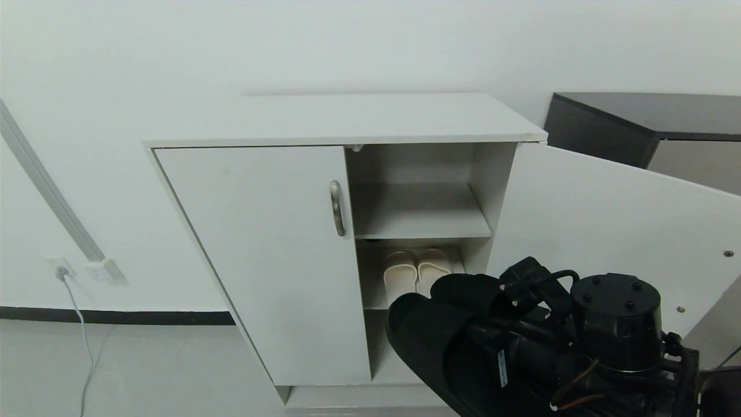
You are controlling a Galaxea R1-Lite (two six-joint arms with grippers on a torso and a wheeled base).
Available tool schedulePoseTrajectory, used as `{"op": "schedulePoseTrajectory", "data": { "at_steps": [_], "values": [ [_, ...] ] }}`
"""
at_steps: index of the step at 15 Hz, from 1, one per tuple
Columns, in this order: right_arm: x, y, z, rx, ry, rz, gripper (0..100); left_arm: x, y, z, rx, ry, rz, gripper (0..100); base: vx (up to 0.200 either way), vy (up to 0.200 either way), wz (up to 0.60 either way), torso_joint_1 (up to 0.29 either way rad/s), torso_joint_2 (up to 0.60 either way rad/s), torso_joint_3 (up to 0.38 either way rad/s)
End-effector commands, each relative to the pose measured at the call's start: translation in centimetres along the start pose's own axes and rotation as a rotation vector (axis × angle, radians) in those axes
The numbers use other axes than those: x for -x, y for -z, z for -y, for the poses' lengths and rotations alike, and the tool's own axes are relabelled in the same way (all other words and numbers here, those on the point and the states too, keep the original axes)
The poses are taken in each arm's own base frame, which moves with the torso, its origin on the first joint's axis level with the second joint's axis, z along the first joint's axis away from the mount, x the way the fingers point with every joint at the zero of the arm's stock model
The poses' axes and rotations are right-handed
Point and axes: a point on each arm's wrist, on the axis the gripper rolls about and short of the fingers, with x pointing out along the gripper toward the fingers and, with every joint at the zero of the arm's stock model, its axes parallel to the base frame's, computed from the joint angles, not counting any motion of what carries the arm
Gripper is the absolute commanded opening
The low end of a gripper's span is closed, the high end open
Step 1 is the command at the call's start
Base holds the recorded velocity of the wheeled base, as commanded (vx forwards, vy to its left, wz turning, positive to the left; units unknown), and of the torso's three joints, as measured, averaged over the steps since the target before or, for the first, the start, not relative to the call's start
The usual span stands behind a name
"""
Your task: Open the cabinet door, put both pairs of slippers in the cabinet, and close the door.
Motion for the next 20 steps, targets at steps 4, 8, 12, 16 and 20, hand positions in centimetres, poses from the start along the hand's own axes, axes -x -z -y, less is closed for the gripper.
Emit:
{"op": "schedulePoseTrajectory", "data": {
  "at_steps": [4, 8, 12, 16, 20],
  "values": [
    [-0.2, 0.3, 0.0, 0.009, 0.003, -0.005, 0, 0.0, 0.0, 0.0, 0.001, 0.0, 0.0, 0, 0.0, 0.0, 0.0, -0.07, 0.44, 0.37],
    [-0.3, 0.5, 0.0, 0.009, 0.003, -0.009, 0, 0.0, 0.0, 0.0, 0.001, 0.001, 0.0, 0, 0.0, 0.0, 0.0, -0.016, 0.37, 0.35],
    [-0.3, 0.5, 0.0, 0.009, 0.001, -0.006, 0, 0.0, 0.0, 0.0, 0.001, 0.001, 0.0, 0, 0.0, 0.0, 0.0, 0.002, 0.05, 0.044],
    [-0.2, 0.6, 0.1, 0.022, 0.0, 0.021, 0, 0.0, 0.0, 0.0, 0.001, 0.001, -0.001, 0, 0.0, 0.0, 0.0, 0.0, 0.0, 0.0],
    [-1.5, 0.2, -1.0, 0.04, 0.041, 0.041, 0, 0.0, 0.0, 0.0, -0.001, 0.001, -0.001, 0, 0.0, 0.0, 0.0, 0.0, 0.0, 0.0]
  ]
}}
